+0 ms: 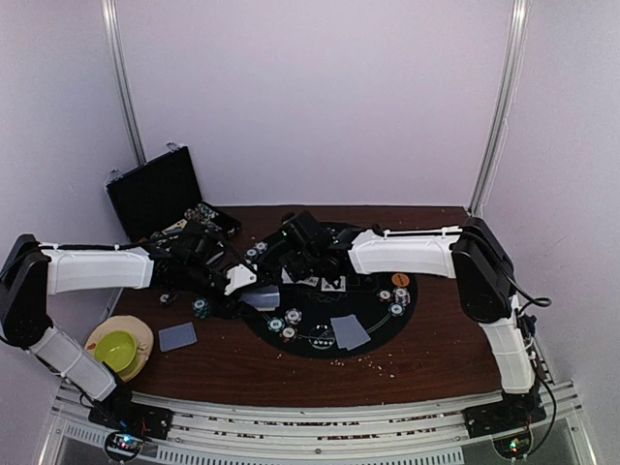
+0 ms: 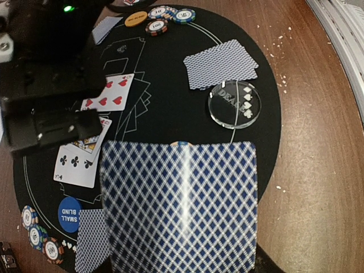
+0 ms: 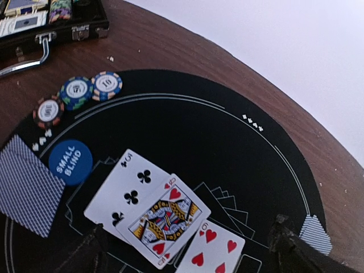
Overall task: Distribute texas hold em gaming equipment
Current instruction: Flop the poker card in the community card area, then adjust the poker card in the community card area.
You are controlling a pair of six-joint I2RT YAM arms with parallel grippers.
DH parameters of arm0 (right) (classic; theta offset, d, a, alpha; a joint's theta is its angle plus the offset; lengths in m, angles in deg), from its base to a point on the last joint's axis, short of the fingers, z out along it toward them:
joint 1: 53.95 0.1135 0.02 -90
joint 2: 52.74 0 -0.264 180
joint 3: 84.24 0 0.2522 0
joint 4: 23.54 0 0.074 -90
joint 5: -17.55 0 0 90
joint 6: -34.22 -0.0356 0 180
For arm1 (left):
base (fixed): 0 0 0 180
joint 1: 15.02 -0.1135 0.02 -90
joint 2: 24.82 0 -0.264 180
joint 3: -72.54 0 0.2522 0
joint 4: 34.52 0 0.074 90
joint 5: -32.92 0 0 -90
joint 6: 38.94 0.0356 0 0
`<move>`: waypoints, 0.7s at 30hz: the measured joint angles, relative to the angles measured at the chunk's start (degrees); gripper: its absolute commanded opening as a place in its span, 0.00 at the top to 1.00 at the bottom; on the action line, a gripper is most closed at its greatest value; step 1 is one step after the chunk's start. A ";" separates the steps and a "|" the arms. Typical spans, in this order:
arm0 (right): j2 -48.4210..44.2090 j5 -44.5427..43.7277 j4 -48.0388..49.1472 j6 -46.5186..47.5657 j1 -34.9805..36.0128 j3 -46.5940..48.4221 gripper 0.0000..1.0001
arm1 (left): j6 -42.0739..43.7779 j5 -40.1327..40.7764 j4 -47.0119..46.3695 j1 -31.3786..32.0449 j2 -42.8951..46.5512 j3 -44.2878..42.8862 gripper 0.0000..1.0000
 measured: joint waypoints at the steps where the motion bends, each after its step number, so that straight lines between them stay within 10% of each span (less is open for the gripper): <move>1: 0.94 -0.17 -0.11 -1.11 0.00 1.70 0.00 | 0.02 0.00 0.00 0.00 0.00 0.00 0.47; 21: 13.35 -4.31 -3.02 -10.56 -1.31 9.90 0.00 | 0.02 -0.02 0.00 0.00 0.00 0.00 0.47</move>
